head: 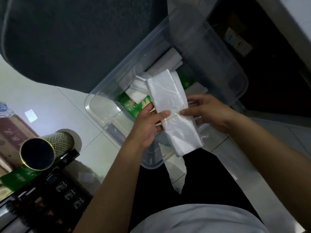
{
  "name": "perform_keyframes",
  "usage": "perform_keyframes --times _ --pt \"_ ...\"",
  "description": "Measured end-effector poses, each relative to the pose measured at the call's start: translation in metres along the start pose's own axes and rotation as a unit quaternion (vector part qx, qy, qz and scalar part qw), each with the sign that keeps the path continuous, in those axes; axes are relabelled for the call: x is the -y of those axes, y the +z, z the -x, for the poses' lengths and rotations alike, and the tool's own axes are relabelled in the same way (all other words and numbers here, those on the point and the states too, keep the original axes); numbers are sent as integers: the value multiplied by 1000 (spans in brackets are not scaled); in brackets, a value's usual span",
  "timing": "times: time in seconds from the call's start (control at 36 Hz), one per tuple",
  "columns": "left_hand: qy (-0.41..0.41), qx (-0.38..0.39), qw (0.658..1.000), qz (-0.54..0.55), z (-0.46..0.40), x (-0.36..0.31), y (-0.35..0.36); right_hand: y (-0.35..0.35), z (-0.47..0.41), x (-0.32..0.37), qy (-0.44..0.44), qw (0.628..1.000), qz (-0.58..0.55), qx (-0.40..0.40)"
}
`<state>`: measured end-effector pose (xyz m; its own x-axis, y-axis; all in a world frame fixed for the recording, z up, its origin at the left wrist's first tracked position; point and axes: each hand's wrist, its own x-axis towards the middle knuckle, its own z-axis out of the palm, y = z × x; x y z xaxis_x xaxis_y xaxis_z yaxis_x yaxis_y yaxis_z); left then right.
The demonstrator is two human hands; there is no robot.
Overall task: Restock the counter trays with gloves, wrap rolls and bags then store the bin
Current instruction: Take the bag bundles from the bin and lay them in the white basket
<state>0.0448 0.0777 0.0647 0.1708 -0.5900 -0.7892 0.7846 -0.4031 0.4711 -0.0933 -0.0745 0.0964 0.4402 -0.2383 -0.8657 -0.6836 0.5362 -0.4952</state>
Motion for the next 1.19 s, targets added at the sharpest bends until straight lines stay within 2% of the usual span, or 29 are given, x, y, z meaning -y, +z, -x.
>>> perform_keyframes --times 0.11,0.22,0.28,0.42,0.5,0.61,0.75,0.83,0.92,1.0,1.11,1.19 --pt "-30 13 998 -59 -7 1 15 -10 12 -15 -10 999 -33 -8" --pt "-59 8 994 -89 -24 7 31 -16 20 -34 -31 993 -66 -95" --pt "-63 -33 995 -76 -41 7 30 -19 22 -42 -30 985 -82 -146" --pt "-79 -209 975 -7 -100 6 -2 -28 29 -60 -27 968 -131 -211" --pt "-125 -255 959 12 -130 4 -16 -30 33 -66 -27 964 -144 -224" --pt "-160 -247 955 -34 -158 5 -17 -31 37 -72 -27 956 -165 -242" --pt "-152 -269 951 -2 -182 13 -9 -33 43 -76 -35 946 -205 -248" --pt "-166 -266 949 -39 -191 25 -9 -34 44 -78 -38 946 -209 -245" --pt "-148 -276 950 -7 -193 33 -6 -36 44 -80 -34 948 -198 -246" --pt "-94 -277 956 -3 -186 32 -2 -38 47 -80 -36 950 -195 -243" --pt "-12 -349 936 51 -159 23 2 -40 56 -73 -52 954 -189 -229" --pt "8 -338 940 37 -120 18 2 -43 66 -62 -66 960 -174 -210"
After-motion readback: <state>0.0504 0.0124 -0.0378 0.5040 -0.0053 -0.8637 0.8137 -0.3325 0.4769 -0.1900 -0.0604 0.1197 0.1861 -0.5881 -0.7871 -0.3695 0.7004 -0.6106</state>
